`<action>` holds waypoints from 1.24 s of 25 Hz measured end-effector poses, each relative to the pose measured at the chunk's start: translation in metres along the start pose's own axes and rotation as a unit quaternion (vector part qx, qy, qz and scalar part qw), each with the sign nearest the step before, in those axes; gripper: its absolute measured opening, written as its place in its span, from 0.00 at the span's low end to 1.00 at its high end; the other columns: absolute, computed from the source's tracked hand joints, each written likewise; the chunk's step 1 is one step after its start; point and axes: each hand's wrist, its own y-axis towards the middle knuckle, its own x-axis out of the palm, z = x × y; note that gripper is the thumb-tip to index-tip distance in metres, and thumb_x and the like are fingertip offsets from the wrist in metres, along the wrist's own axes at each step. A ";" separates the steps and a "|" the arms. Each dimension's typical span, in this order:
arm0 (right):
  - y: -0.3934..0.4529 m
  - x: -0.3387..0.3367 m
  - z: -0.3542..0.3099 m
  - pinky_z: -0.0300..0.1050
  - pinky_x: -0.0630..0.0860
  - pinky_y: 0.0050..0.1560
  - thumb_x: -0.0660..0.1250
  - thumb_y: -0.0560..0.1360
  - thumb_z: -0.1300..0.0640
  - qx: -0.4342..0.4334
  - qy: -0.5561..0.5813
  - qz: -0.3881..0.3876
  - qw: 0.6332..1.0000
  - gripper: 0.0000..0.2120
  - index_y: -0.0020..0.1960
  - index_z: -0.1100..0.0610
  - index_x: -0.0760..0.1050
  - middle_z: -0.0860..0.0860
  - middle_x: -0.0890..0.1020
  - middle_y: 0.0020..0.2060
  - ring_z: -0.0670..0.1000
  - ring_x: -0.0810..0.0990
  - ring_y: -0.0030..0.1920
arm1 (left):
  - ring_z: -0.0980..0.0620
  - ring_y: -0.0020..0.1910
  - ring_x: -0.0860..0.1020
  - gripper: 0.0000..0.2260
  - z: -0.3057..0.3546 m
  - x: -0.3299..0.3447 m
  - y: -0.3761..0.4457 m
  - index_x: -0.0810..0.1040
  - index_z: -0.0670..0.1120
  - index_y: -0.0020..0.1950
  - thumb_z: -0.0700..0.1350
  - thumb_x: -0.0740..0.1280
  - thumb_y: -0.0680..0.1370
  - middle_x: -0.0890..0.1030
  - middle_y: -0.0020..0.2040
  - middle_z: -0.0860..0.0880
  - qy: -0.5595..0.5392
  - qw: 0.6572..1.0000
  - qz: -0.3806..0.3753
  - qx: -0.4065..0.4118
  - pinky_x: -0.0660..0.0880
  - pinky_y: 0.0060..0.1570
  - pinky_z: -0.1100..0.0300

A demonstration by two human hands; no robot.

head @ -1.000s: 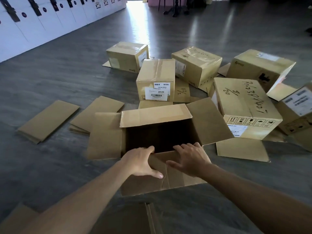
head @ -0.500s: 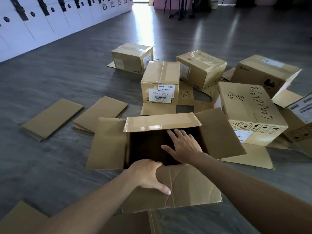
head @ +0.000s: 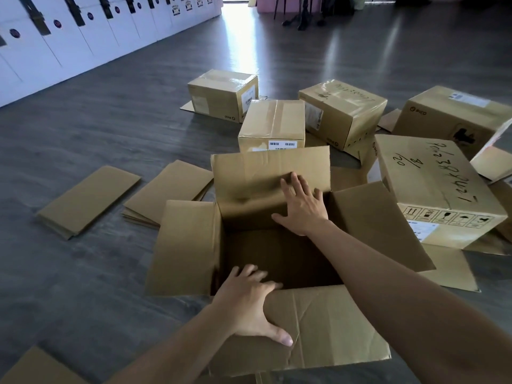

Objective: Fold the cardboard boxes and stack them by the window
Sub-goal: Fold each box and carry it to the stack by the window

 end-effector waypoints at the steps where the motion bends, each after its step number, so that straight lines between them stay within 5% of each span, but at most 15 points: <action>1: 0.003 0.006 0.002 0.64 0.46 0.76 0.63 0.76 0.33 0.005 -0.006 -0.014 1.000 0.47 0.81 0.49 0.40 0.52 0.39 0.81 0.56 0.39 0.80 | 0.47 0.79 0.51 0.51 0.000 0.003 0.001 0.59 0.58 0.79 0.82 0.62 0.62 0.59 0.80 0.51 0.005 1.000 0.011 0.001 0.46 0.76 0.43; 20: -0.077 -0.029 0.039 0.60 0.53 0.76 0.62 0.77 0.34 -0.084 -0.001 0.004 0.996 0.39 0.81 0.49 0.51 0.51 0.54 0.80 0.55 0.52 0.80 | 0.46 0.79 0.57 0.52 0.002 -0.008 -0.038 0.55 0.56 0.80 0.85 0.41 0.64 0.58 0.81 0.50 0.103 0.986 0.110 -0.069 0.53 0.76 0.44; 28: -0.122 -0.035 0.031 0.58 0.54 0.76 0.57 0.77 0.31 -0.110 0.016 -0.015 0.994 0.39 0.81 0.46 0.50 0.50 0.56 0.80 0.53 0.56 0.79 | 0.42 0.74 0.65 0.42 -0.052 -0.040 -0.073 0.58 0.48 0.79 0.74 0.54 0.75 0.64 0.76 0.42 0.062 0.916 0.215 -0.334 0.64 0.71 0.46; 31: -0.147 -0.024 0.008 0.56 0.55 0.76 0.54 0.77 0.29 -0.162 0.002 -0.055 0.985 0.39 0.81 0.45 0.47 0.49 0.56 0.80 0.52 0.56 0.79 | 0.40 0.71 0.69 0.44 -0.070 -0.041 -0.080 0.57 0.43 0.79 0.73 0.59 0.75 0.67 0.74 0.40 -0.085 0.877 0.216 -0.420 0.69 0.65 0.46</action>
